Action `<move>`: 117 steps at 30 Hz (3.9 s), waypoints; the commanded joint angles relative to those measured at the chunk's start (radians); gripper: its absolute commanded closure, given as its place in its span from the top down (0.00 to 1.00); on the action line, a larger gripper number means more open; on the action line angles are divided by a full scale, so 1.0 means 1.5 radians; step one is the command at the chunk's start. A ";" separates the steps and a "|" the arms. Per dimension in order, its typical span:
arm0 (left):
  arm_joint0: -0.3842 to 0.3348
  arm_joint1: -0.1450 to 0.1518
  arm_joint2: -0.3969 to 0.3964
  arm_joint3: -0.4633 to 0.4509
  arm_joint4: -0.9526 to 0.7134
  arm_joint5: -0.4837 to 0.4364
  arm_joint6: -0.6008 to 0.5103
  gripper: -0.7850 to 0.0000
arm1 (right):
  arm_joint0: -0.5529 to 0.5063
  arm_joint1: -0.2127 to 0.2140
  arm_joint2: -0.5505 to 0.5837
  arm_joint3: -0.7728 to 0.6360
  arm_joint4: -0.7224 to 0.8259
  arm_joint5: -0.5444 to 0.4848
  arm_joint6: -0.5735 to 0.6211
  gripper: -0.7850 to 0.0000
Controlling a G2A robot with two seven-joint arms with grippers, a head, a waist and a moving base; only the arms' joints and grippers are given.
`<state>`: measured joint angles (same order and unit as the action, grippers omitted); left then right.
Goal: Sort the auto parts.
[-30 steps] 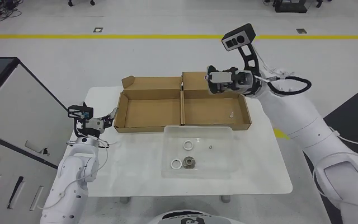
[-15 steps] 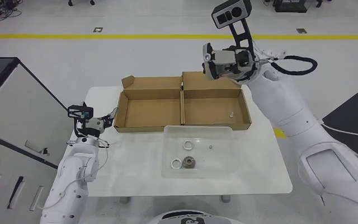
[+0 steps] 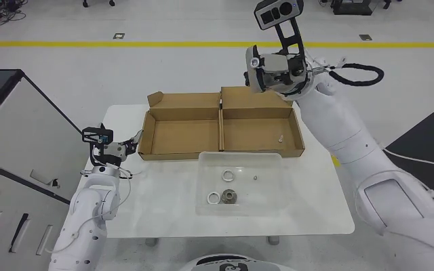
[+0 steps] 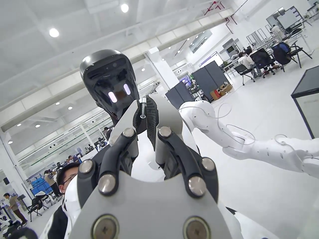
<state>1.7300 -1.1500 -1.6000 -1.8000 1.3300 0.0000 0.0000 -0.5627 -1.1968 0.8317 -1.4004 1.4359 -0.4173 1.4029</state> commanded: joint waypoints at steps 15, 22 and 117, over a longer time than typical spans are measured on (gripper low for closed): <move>0.000 0.000 0.000 0.000 0.000 0.000 0.000 1.00 | -0.101 -0.038 0.047 -0.121 0.125 0.049 0.049 0.00; 0.000 0.000 0.000 0.000 0.000 0.000 0.000 1.00 | -0.139 -0.068 0.075 -0.134 0.160 0.063 0.063 0.00; 0.000 0.000 0.000 0.000 0.000 0.000 0.000 1.00 | -0.309 -0.034 0.403 -0.163 -0.401 0.320 -0.001 0.00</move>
<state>1.7300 -1.1500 -1.6000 -1.8000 1.3300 0.0000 0.0000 -1.0208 -1.2562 1.4069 -1.6465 0.8974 0.0361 1.3930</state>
